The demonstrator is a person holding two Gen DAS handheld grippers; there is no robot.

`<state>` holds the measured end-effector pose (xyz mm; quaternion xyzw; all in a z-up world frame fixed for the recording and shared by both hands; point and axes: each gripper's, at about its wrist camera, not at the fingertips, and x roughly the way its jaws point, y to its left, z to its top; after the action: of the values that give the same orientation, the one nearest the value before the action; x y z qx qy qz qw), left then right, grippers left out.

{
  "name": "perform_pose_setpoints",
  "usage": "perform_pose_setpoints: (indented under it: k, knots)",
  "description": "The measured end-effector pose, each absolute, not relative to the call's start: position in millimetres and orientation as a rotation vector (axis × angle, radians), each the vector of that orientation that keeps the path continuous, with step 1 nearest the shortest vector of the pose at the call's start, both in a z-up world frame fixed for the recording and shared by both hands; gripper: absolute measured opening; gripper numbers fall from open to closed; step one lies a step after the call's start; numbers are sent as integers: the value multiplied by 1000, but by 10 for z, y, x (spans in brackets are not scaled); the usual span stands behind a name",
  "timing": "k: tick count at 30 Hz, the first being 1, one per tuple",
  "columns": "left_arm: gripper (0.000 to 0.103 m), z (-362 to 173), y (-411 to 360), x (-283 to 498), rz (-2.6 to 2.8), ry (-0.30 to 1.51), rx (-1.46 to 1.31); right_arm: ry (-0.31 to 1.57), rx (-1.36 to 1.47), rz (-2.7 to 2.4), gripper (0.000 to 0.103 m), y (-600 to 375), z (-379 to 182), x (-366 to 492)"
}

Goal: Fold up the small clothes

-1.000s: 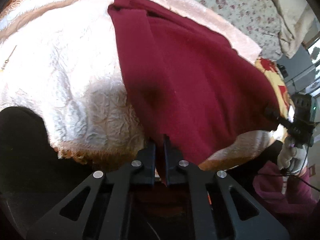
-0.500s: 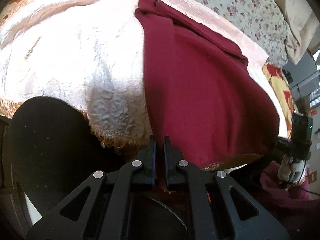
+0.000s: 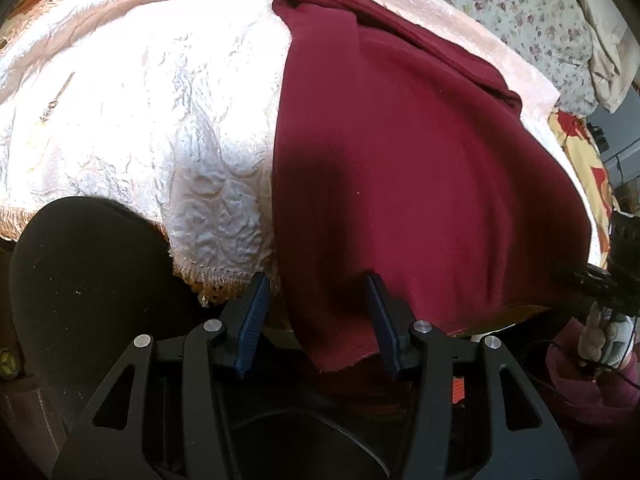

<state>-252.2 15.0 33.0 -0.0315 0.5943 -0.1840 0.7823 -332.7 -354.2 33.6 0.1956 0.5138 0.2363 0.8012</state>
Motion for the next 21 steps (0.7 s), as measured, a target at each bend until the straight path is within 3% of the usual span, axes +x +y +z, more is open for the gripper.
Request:
perform_pose_setpoints:
  k: [10,13,21]
  knots:
    - [48,344,115,-2422,-367,1260,-61,1116,419,504,30,-3532,317,-3284]
    - [48,316,82,-2405,-365,1266,-51,1110,401,504,37,-3520,341,-3305]
    - [48,228,-17,-2397,-385,1299,-33,1117,408,514,38,-3514,328,-3307]
